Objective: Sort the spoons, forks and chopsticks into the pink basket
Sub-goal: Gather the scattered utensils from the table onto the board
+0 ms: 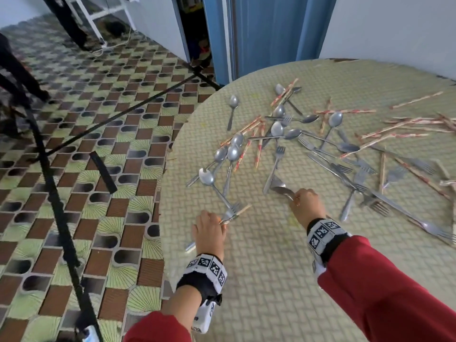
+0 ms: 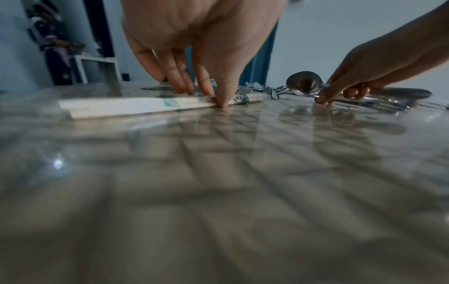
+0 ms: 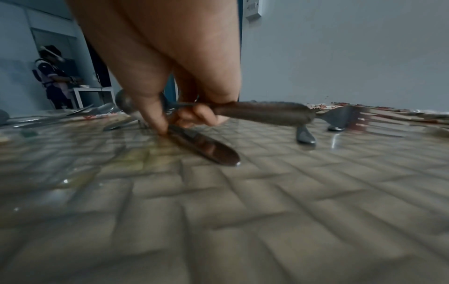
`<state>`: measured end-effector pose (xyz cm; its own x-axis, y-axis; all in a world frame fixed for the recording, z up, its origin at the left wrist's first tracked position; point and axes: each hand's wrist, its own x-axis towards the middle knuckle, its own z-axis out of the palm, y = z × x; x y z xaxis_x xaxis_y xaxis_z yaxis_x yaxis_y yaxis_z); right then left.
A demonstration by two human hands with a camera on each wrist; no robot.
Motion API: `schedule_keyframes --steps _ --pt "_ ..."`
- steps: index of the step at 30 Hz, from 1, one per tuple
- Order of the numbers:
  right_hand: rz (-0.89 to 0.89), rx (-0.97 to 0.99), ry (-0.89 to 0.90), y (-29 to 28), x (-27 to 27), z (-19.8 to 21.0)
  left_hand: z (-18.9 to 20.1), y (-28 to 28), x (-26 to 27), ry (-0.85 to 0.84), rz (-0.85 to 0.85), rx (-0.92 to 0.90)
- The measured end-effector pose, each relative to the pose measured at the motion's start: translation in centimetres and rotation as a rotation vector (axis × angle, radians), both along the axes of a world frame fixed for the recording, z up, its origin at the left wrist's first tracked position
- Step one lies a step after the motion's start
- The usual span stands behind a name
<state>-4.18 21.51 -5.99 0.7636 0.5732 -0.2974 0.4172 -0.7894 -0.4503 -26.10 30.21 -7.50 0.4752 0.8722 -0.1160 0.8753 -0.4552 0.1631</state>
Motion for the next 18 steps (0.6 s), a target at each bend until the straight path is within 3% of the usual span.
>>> schedule_keyframes --steps 4,8,10,13,16,18 --pt "-0.123 -0.074 -0.187 0.3 -0.9 -0.8 0.7 2.1 0.3 0.16 -0.142 -0.046" --pt "-0.265 0.1 -0.127 1.3 -1.8 -0.1 0.4 3.1 -0.1 0.137 -0.221 -0.139" --pt "-0.282 0.199 -0.037 2.1 -2.1 0.6 0.9 3.4 -0.6 0.039 -0.244 -0.174" --pt "-0.247 0.236 0.008 3.8 -2.0 1.6 2.0 4.2 -1.1 -0.247 -0.259 -0.298" --pt "-0.222 0.277 0.013 6.1 -1.6 2.0 2.9 6.1 -0.7 -0.509 -0.133 -0.305" --pt "-0.249 0.297 0.045 7.5 -1.0 2.0 2.8 7.8 0.0 -0.594 -0.028 -0.268"
